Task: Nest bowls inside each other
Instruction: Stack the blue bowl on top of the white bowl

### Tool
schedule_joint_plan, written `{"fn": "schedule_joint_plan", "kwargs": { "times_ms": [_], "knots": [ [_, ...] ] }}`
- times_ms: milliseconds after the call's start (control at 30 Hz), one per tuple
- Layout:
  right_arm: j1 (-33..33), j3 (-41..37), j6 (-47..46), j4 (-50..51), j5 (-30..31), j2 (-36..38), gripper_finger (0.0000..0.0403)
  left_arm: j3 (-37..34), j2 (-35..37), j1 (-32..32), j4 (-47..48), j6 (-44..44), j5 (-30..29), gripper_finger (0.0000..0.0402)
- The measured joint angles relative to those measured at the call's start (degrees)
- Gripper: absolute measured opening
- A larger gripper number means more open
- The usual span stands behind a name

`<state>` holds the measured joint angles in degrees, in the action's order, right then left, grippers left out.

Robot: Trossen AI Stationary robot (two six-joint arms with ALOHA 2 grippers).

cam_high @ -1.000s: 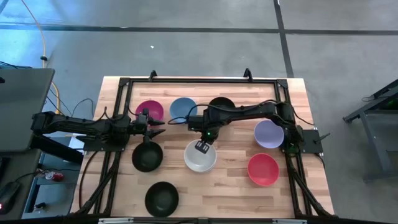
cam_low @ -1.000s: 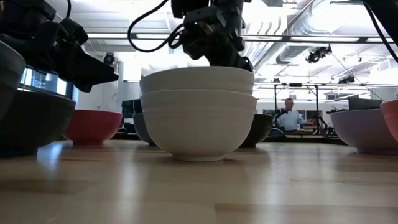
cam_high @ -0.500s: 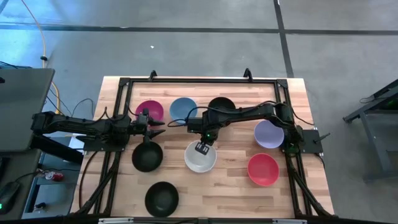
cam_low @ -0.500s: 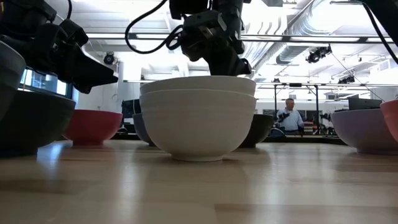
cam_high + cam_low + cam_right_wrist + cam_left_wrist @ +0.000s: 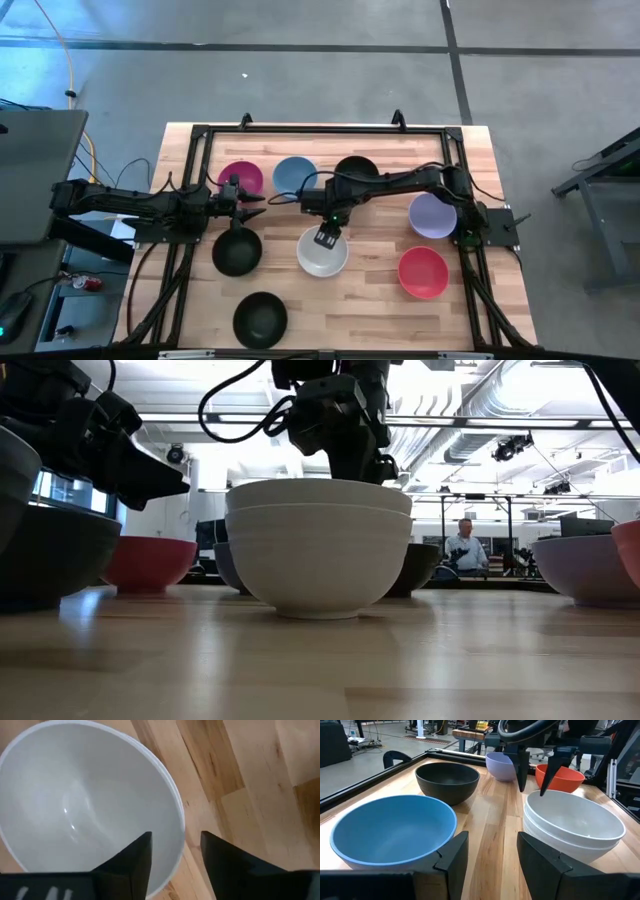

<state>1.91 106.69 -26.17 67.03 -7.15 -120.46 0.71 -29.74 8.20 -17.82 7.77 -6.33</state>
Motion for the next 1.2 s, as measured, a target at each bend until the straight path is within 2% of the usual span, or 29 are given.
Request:
{"fn": "schedule_joint_plan", "kwargs": {
  "times_ms": [100,333,533,700,867,1000,1100,1200],
  "knots": [
    [0.0,0.0,1.1,1.4,2.0,0.9,0.0158,0.0,0.0,0.0,0.0,0.0,0.0,0.0159],
    [-1.9,0.1,2.2,4.7,11.5,6.4,0.0152,0.0,0.0,0.0,0.3,-0.4,-0.2,0.0159],
    [-5.3,0.1,3.0,8.7,22.4,10.1,0.0152,0.0,0.0,0.0,0.1,0.4,-0.2,0.0159],
    [-8.4,0.1,9.0,11.9,30.5,12.9,0.0152,0.0,0.0,0.0,-0.1,2.9,-2.7,0.0159],
    [-11.5,0.1,16.1,10.5,30.5,17.1,0.0152,1.5,0.0,0.0,-2.5,0.0,-3.4,0.0159],
    [-14.0,0.1,22.4,6.3,26.0,20.7,0.0152,6.1,0.0,1.4,-2.0,-7.4,-5.0,0.0159],
    [-15.6,0.1,26.1,3.5,22.1,22.9,0.0152,11.0,-0.1,3.3,3.2,-9.5,-9.4,0.0159],
    [-16.9,0.1,25.1,1.4,23.1,24.7,0.0152,17.8,-1.6,6.7,14.3,-9.5,-13.0,0.0159]
  ]
}}
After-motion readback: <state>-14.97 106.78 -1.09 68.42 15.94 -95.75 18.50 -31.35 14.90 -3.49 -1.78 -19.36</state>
